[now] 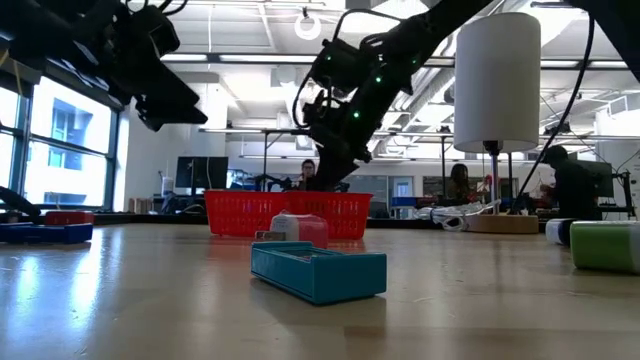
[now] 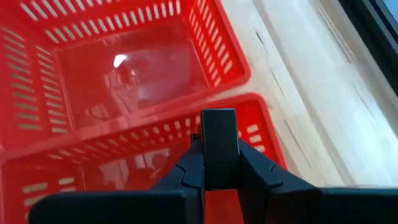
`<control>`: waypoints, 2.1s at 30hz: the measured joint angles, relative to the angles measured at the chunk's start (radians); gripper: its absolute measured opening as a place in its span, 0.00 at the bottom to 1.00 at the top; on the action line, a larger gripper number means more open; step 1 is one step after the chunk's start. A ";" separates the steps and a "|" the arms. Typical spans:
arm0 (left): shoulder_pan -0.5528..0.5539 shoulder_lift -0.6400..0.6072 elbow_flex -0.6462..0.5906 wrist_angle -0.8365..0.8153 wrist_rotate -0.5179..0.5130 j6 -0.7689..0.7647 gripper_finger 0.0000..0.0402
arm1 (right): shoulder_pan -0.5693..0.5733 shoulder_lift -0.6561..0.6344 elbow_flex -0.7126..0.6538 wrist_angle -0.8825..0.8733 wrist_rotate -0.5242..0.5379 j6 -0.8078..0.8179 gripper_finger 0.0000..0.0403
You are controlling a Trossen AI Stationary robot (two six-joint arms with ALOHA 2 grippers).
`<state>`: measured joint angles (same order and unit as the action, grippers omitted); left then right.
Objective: Pick & Place Office items
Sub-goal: Put the black digital clock into the right red bin, then put the red charger adapter into the left red bin
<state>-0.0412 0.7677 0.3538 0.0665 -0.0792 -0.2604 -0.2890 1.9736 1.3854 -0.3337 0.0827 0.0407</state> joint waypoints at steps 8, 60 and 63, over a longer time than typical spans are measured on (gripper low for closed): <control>-0.007 0.018 0.000 0.002 0.004 -0.034 0.55 | -0.008 0.030 0.001 0.015 -0.011 0.019 0.11; -0.089 0.022 0.000 0.005 0.004 -0.041 0.55 | 0.078 -0.154 0.000 -0.098 0.128 0.006 0.59; -0.086 0.015 0.000 -0.009 0.004 -0.041 0.55 | 0.111 -0.187 0.002 -0.134 0.127 -0.013 0.59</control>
<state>-0.1273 0.7828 0.3540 0.0571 -0.0753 -0.3013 -0.1780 1.7867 1.3870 -0.4675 0.2093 0.0274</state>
